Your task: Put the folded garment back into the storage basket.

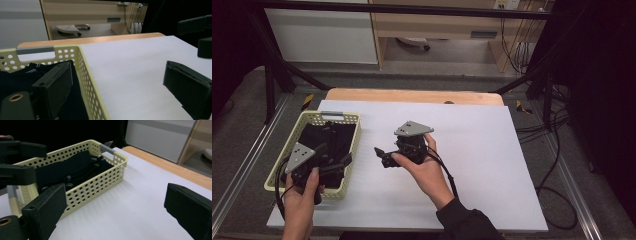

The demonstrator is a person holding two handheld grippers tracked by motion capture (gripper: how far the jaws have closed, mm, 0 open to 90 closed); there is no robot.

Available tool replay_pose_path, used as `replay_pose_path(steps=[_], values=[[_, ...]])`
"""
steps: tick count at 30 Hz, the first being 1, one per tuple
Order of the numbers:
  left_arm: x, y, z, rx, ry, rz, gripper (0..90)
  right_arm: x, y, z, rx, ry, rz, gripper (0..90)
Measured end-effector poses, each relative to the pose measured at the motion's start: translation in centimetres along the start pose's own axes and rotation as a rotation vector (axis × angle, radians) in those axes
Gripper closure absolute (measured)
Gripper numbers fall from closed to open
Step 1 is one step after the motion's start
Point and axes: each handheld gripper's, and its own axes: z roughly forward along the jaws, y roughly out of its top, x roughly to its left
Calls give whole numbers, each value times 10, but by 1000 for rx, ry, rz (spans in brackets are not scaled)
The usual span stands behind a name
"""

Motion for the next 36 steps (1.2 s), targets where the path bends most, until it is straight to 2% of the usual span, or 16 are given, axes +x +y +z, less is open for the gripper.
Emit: replay_pose_path(steps=[2, 6, 10, 13, 16, 18, 25, 29, 36], values=[[0, -4, -1, -2, 5, 0, 80, -6, 1, -5, -2, -23, -1, 39], [-2, -15, -3, 4, 43, 8, 89, -15, 6, -15, -2, -58, -15, 31], [-3, -21, -4, 19, 19, -16, 89, -25, 10, -25, -33, -103, -13, 30], [-5, -23, -5, 24, 25, 10, 99, -34, 11, -31, -44, -125, -7, 28], [-5, -26, -4, 21, 23, 4, 100, -42, 11, -37, -47, -158, -6, 25], [-4, -29, -2, 27, 25, -7, 103, -47, 11, -41, -49, -168, -4, 21], [-5, -34, 3, 51, 30, -2, 103, -62, 9, -60, -67, -195, 3, 18], [-4, -34, 2, 29, 59, -1, 65, -72, 6, -70, -61, -211, 1, 15], [-3, -37, 4, 44, 66, -8, 79, -95, -1, -92, -52, -260, 18, 14]])
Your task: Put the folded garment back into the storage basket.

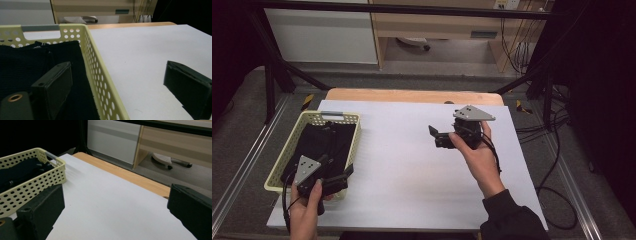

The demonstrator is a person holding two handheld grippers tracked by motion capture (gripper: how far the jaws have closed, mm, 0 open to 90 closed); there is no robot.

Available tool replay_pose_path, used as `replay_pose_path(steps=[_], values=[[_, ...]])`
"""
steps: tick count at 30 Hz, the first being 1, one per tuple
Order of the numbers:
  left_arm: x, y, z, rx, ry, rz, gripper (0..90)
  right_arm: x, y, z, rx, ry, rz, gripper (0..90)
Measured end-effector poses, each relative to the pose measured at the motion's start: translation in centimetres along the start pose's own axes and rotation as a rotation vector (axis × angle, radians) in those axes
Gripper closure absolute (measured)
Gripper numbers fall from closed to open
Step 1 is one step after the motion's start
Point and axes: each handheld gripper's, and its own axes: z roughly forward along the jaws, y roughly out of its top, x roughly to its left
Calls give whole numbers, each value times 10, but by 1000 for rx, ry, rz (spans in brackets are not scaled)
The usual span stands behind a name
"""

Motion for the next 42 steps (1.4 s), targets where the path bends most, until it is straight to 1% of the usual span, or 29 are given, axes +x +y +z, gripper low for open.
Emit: replay_pose_path(steps=[2, 3, 6, 8, 17, 24, 27, 29, 34, 36, 38, 42], values=[[0, -1, 1, 6, -6, -10, 86, -7, -2, -6, 6, -11, 4, 13], [0, -2, 2, 17, -10, -11, 84, -10, -3, -9, 7, -19, 8, 13], [-1, -3, 3, 28, -22, -20, 76, -17, -6, -16, 2, -28, 17, 13], [-1, -4, 4, 30, -18, -15, 77, -23, -7, -21, 3, -36, 21, 13], [-1, -6, 7, 43, -11, -21, 96, -42, -15, -39, 4, -67, 33, 13], [-1, -10, 10, 57, -16, -20, 115, -54, -19, -55, -2, -98, 42, 13], [0, -10, 10, 61, -20, -30, 116, -60, -21, -62, -7, -113, 53, 13], [0, -10, 11, 61, -19, -35, 117, -62, -22, -66, -11, -121, 49, 14], [1, -11, 11, 65, -12, -35, 120, -69, -25, -76, -15, -127, 50, 13], [2, -12, 11, 60, 12, -32, 131, -71, -27, -79, -17, -130, 57, 12], [4, -12, 11, 59, 6, -40, 137, -73, -30, -82, -18, -134, 63, 12], [4, -12, 11, 59, 10, -37, 137, -78, -36, -88, -14, -133, 71, 12]])
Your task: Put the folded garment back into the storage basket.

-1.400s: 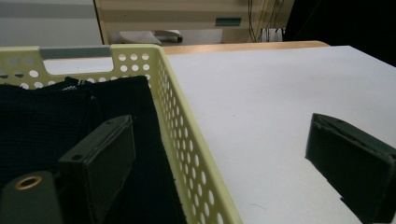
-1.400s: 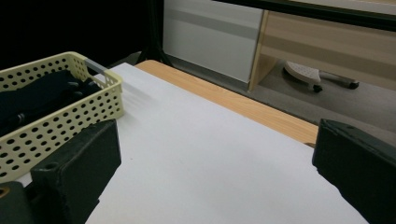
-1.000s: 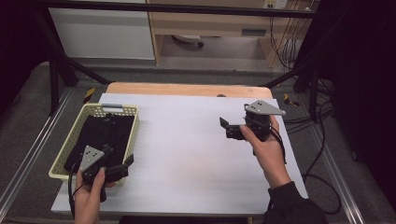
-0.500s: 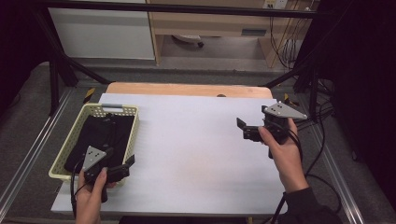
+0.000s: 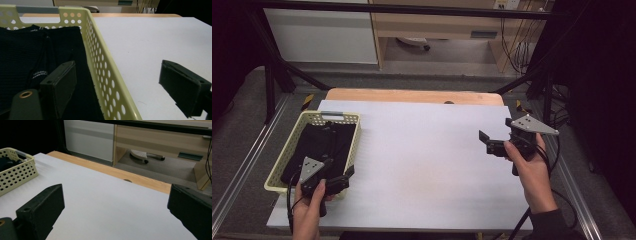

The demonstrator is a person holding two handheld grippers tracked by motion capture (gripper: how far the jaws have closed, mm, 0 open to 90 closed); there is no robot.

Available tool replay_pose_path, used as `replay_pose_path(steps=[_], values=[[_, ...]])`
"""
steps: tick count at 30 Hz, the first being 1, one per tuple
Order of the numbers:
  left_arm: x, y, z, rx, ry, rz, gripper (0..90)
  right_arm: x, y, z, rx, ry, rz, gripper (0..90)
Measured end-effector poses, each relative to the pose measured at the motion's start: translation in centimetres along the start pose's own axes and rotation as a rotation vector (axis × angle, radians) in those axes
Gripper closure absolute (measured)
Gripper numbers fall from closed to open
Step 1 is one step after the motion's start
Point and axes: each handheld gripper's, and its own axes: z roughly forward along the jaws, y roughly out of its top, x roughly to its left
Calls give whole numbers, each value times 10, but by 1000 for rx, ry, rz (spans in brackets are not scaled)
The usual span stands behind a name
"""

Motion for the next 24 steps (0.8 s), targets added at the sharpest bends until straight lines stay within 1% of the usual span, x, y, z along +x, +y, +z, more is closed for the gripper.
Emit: replay_pose_path(steps=[5, 11, 18, 24], values=[[-1, 0, 0, -1, -1, -1, 137, -7, -7, -7, 6, -18, 7, 12], [-1, 0, 0, -1, 1, -3, 136, -14, -15, -14, 30, -19, 8, 12], [-1, 0, 0, -1, 2, -2, 135, -17, -27, -20, 26, -23, 29, 13], [0, 0, 0, -2, 1, -3, 135, -20, -37, -26, 29, -22, 30, 16]])
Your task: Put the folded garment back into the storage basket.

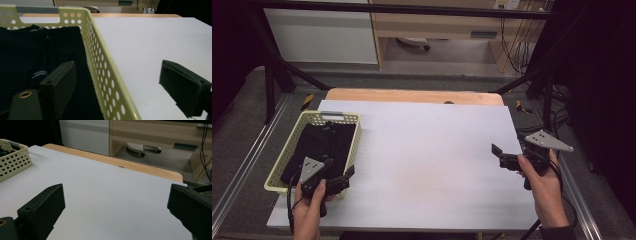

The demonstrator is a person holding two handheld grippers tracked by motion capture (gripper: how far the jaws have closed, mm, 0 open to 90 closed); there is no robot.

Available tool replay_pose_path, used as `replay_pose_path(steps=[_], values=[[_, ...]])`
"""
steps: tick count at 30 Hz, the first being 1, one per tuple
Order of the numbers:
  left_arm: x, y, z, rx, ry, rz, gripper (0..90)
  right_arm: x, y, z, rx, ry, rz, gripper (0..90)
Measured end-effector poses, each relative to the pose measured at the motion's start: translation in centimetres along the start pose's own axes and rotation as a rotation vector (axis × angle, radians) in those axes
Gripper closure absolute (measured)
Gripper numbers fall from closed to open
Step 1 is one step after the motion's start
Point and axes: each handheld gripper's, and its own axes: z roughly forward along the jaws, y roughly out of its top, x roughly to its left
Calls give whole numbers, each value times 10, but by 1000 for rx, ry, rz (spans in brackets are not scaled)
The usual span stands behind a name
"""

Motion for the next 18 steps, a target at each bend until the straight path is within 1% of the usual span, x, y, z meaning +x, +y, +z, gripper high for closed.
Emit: replay_pose_path(steps=[5, 9, 18], values=[[0, 0, 0, 0, -3, 0, 129, -2, -10, -4, 2, 2, 0, 22], [0, 0, 0, -2, -4, -1, 122, -3, -19, -6, 1, 7, 11, 26], [1, 0, 0, -4, -5, -2, 117, -1, -43, -6, 23, 17, 32, 30]])
